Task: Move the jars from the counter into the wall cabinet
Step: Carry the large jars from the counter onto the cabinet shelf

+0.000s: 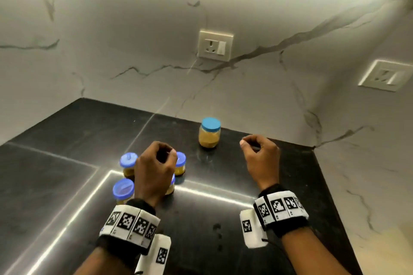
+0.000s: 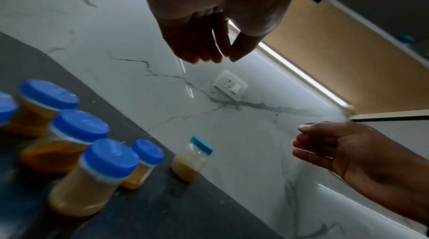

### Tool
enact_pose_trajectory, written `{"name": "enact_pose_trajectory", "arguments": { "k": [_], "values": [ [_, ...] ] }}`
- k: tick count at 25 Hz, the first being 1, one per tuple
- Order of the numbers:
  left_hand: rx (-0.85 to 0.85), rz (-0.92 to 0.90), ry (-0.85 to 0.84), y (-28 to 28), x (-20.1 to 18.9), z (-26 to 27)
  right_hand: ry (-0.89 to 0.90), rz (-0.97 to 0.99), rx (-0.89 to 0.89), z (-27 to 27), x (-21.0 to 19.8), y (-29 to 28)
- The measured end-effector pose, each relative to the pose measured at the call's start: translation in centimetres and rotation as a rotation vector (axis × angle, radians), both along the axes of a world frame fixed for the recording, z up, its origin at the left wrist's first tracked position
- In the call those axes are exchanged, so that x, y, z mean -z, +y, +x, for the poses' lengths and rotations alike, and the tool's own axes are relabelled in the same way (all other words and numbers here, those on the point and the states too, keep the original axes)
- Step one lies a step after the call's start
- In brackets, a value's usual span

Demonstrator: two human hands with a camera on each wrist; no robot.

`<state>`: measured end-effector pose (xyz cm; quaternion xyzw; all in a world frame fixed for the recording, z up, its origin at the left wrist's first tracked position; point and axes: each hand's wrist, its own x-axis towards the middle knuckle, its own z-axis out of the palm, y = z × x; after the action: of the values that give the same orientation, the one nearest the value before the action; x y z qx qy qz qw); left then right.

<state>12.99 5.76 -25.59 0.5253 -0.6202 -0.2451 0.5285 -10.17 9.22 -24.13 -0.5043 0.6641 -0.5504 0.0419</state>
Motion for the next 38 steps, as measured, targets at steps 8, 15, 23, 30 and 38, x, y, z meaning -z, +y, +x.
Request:
{"name": "enact_pose_trajectory", "arguments": {
  "k": [8, 15, 23, 30, 38],
  "values": [
    [-0.110, 0.286, -0.064, 0.2, 6.1, 0.5, -0.146, 0.267, -0.076, 0.2, 5.9, -8.9],
    [-0.130, 0.491, -0.189, -4.8, 8.3, -6.4, -0.291, 0.459, -0.090, -2.6, 10.7, -16.3],
    [-0.136, 0.751, -0.475, -10.0, 10.3, -8.1, -0.404, 0.506, -0.356, -3.4, 13.5, -21.9],
    [-0.058, 0.683, -0.570, -8.8, 11.2, -9.0, -0.435, 0.436, -0.352, -4.2, 13.2, -18.9],
    [0.025, 0.548, -0.296, -5.4, 9.1, -8.3, -0.476, 0.334, -0.262, -3.6, 10.6, -9.3]
  ]
}}
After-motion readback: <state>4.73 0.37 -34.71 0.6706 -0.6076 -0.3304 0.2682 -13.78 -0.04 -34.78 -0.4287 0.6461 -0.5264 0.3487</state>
